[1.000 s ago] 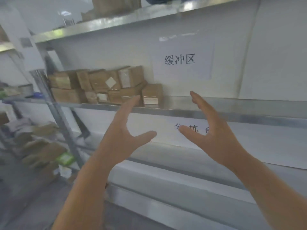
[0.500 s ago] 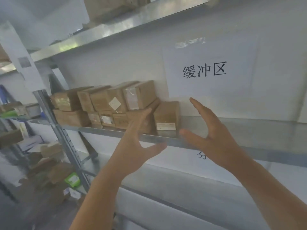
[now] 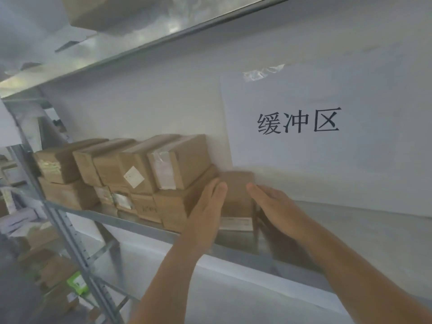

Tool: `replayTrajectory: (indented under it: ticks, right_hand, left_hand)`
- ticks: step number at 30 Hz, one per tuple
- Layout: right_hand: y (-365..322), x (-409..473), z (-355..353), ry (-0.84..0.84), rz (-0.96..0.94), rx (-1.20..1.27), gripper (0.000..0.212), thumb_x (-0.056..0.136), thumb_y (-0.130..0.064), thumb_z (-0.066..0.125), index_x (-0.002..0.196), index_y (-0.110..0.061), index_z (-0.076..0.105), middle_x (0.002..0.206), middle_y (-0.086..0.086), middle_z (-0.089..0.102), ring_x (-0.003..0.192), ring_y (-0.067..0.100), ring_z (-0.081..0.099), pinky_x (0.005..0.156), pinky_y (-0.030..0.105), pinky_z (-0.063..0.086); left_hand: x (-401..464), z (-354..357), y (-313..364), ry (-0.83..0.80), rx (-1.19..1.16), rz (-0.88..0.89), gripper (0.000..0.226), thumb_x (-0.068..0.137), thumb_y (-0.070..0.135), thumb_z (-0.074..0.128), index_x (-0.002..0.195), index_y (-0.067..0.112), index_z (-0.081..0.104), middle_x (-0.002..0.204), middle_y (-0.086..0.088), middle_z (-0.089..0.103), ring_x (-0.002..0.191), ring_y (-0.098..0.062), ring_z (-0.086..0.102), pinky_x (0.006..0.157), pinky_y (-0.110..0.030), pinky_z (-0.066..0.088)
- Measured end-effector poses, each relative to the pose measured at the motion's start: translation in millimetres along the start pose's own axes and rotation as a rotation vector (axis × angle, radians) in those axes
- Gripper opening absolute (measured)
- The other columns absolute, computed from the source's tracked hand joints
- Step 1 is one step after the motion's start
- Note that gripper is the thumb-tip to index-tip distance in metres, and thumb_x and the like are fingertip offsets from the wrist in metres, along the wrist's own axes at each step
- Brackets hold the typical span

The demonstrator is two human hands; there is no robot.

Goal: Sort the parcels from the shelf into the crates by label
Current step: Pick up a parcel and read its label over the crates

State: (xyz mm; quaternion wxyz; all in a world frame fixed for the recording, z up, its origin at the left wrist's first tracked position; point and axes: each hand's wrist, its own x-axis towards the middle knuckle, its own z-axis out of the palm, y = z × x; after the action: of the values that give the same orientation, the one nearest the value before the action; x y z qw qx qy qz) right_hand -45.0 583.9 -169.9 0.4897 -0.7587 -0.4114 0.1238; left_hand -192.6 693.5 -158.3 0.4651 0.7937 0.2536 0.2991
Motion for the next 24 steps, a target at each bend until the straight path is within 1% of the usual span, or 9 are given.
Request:
replayTrajectory:
  ticks: [3, 5, 7, 11, 14, 16, 19, 22, 24]
  right_hand:
    - [1.9, 6.5, 6.4, 0.059, 0.055, 0.128, 0.054, 0.104, -0.059, 0.045, 0.101, -0.016, 0.077, 0.097, -0.004, 0.078, 0.094, 0.012, 0.07, 0.085, 0.025, 0.049]
    - [2.5, 7.2, 7.5, 0.082, 0.063, 0.158, 0.046, 0.104, -0.052, 0.049, 0.101, -0.017, 0.079, 0.095, -0.006, 0.079, 0.086, 0.003, 0.07, 0.071, 0.014, 0.047]
    - [2.6, 8.1, 6.8, 0.096, 0.066, 0.187, 0.038, 0.103, -0.046, 0.053, 0.1, -0.02, 0.08, 0.091, -0.008, 0.079, 0.078, -0.004, 0.07, 0.061, 0.008, 0.046]
    - [4.4, 6.6, 5.1, 0.158, 0.002, 0.245, 0.023, 0.101, -0.041, 0.056, 0.109, -0.034, 0.076, 0.102, -0.009, 0.077, 0.091, 0.007, 0.073, 0.075, 0.022, 0.057]
    - [4.0, 0.8, 3.6, 0.186, -0.022, 0.273, 0.034, 0.102, -0.04, 0.06, 0.135, -0.044, 0.062, 0.122, -0.009, 0.063, 0.094, 0.006, 0.068, 0.069, 0.019, 0.053]
    - [6.4, -3.8, 3.6, 0.189, -0.077, 0.239, 0.049, 0.102, -0.033, 0.061, 0.149, -0.041, 0.05, 0.132, -0.012, 0.057, 0.098, 0.005, 0.064, 0.065, 0.013, 0.051]
    - [9.5, -6.4, 2.9, 0.198, -0.177, 0.17, 0.071, 0.1, -0.016, 0.064, 0.158, -0.043, 0.034, 0.144, -0.019, 0.047, 0.116, 0.003, 0.056, 0.077, 0.02, 0.056]
    - [12.1, -5.3, 1.6, 0.202, -0.214, 0.098, 0.083, 0.098, -0.005, 0.062, 0.162, -0.042, 0.023, 0.14, -0.019, 0.042, 0.121, -0.004, 0.05, 0.086, 0.02, 0.057]
    - [14.4, -5.9, 0.0, 0.175, -0.24, 0.067, 0.087, 0.096, -0.002, 0.06, 0.162, -0.046, 0.023, 0.13, -0.015, 0.043, 0.121, -0.002, 0.05, 0.091, 0.017, 0.055]
  left_hand:
    - [11.5, 11.8, -8.0, 0.037, 0.03, -0.09, 0.064, 0.101, 0.07, 0.026, 0.159, 0.043, 0.034, 0.16, 0.015, 0.041, 0.147, -0.013, 0.038, 0.125, -0.042, 0.025]
    - [20.1, 14.5, -12.9, 0.068, 0.043, -0.126, 0.058, 0.102, 0.069, 0.026, 0.151, 0.043, 0.045, 0.153, 0.009, 0.051, 0.141, -0.018, 0.046, 0.123, -0.048, 0.031]
    - [24.6, 16.5, -14.7, 0.059, 0.037, -0.133, 0.039, 0.106, 0.059, 0.03, 0.128, 0.044, 0.059, 0.133, 0.008, 0.062, 0.124, -0.016, 0.057, 0.115, -0.046, 0.039]
    - [25.5, 17.7, -11.6, 0.017, -0.068, -0.051, 0.024, 0.111, 0.039, 0.039, 0.121, 0.047, 0.059, 0.115, 0.023, 0.066, 0.106, 0.005, 0.061, 0.094, -0.024, 0.046]
    - [23.6, 14.0, -12.6, 0.001, -0.123, 0.006, 0.035, 0.109, 0.026, 0.046, 0.13, 0.054, 0.051, 0.113, 0.039, 0.062, 0.1, 0.025, 0.056, 0.082, -0.004, 0.045]
    - [21.8, 10.3, -14.1, 0.005, -0.118, 0.06, 0.057, 0.105, 0.016, 0.052, 0.148, 0.051, 0.039, 0.126, 0.045, 0.054, 0.107, 0.03, 0.05, 0.083, -0.002, 0.045]
    - [20.4, 9.2, -17.3, 0.028, -0.036, 0.149, 0.091, 0.094, -0.003, 0.062, 0.153, 0.054, 0.023, 0.128, 0.051, 0.044, 0.114, 0.031, 0.045, 0.082, 0.001, 0.045]
    - [21.4, 14.0, -20.0, 0.098, 0.033, 0.217, 0.103, 0.085, 0.001, 0.071, 0.154, 0.059, 0.021, 0.139, 0.032, 0.038, 0.127, 0.014, 0.045, 0.095, -0.012, 0.049]
    - [21.7, 17.8, -20.5, 0.086, 0.051, 0.226, 0.104, 0.083, 0.007, 0.073, 0.154, 0.061, 0.02, 0.137, 0.028, 0.037, 0.125, 0.014, 0.044, 0.097, -0.01, 0.047]
